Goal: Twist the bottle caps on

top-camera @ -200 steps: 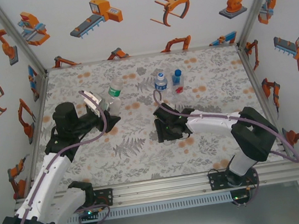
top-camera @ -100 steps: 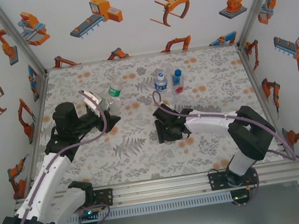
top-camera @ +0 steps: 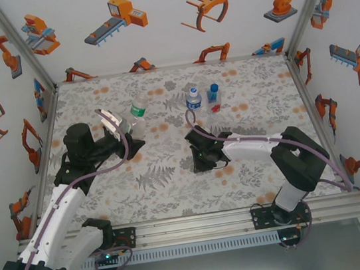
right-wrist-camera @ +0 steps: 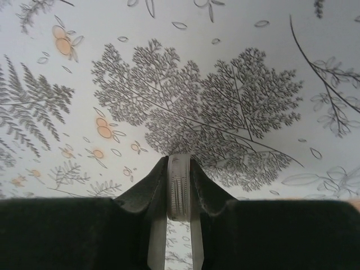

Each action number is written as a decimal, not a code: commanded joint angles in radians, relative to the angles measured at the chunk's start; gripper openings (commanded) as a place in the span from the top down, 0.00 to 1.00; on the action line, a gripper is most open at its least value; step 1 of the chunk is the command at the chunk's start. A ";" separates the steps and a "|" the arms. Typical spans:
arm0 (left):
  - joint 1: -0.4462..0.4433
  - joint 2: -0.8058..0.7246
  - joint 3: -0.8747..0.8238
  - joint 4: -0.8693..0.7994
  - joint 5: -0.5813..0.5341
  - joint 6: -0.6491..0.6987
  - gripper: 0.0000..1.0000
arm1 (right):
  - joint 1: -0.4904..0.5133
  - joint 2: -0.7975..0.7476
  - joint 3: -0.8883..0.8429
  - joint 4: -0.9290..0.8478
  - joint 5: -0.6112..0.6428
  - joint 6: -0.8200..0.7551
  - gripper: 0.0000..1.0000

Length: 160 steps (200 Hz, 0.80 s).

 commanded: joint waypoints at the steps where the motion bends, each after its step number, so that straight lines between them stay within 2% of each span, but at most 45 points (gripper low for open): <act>1: 0.004 0.002 0.019 0.000 0.022 0.024 1.00 | -0.025 -0.038 -0.068 0.164 -0.104 0.050 0.80; 26: 0.005 0.004 0.019 -0.001 0.022 0.023 1.00 | -0.074 -0.058 -0.178 0.386 -0.222 0.126 0.79; 46: 0.005 0.007 0.019 -0.002 0.022 0.022 1.00 | -0.123 -0.073 -0.258 0.448 -0.256 0.185 0.74; 70: 0.004 0.009 0.019 -0.002 0.022 0.022 1.00 | -0.161 -0.141 -0.306 0.329 -0.199 0.182 0.65; 102: 0.005 0.010 0.021 -0.002 0.018 0.021 1.00 | -0.166 -0.218 -0.266 0.095 -0.075 0.097 0.56; 160: 0.005 0.013 0.025 -0.010 0.015 0.024 1.00 | -0.144 -0.112 -0.098 -0.038 -0.018 0.019 0.47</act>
